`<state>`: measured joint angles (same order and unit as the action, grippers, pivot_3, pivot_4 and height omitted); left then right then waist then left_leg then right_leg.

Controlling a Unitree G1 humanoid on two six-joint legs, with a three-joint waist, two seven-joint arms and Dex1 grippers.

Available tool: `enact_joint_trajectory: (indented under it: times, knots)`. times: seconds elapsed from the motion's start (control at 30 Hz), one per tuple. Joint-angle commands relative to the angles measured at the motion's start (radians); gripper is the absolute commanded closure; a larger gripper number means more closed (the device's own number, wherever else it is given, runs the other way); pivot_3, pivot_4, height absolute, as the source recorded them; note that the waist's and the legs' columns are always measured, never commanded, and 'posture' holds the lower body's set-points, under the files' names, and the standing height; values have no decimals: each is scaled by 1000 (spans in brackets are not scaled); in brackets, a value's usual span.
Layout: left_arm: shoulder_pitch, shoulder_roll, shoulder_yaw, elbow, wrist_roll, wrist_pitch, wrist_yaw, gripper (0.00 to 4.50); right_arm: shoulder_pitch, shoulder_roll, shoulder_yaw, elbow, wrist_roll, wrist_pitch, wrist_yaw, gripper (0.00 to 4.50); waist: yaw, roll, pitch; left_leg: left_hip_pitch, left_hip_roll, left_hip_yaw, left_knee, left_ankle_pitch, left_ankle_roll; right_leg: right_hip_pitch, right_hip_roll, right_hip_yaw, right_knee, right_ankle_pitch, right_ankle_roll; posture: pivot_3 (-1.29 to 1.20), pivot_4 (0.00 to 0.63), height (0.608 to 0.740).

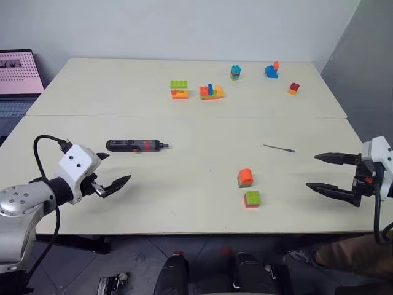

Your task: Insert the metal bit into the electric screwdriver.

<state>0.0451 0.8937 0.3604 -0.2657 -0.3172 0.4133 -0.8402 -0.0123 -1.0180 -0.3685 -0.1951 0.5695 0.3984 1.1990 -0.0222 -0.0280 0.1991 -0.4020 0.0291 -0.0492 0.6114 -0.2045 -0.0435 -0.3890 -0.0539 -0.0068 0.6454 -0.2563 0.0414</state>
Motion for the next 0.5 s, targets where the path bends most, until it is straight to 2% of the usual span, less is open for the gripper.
enact_joint_trajectory:
  times: [0.03,0.33,0.5]
  knots:
    - [-20,-3,26,-27,-27,-2,0,0,3,-1,-17,-31,-4,-17,2,38,0,0,0,0,0,0,0,0,0,0,0,0,0,0,0,0,150,740]
    - [-47,8,-21,-44,-29,30,-8,0,-1,8,-9,-38,-15,-20,-5,38,1,0,0,0,0,0,0,0,0,0,0,0,0,0,0,0,150,740]
    - [-62,-18,-59,-61,-24,-50,-33,0,-60,32,52,-50,-12,7,-30,38,0,0,0,0,0,0,0,0,0,0,0,0,0,0,0,0,150,740]
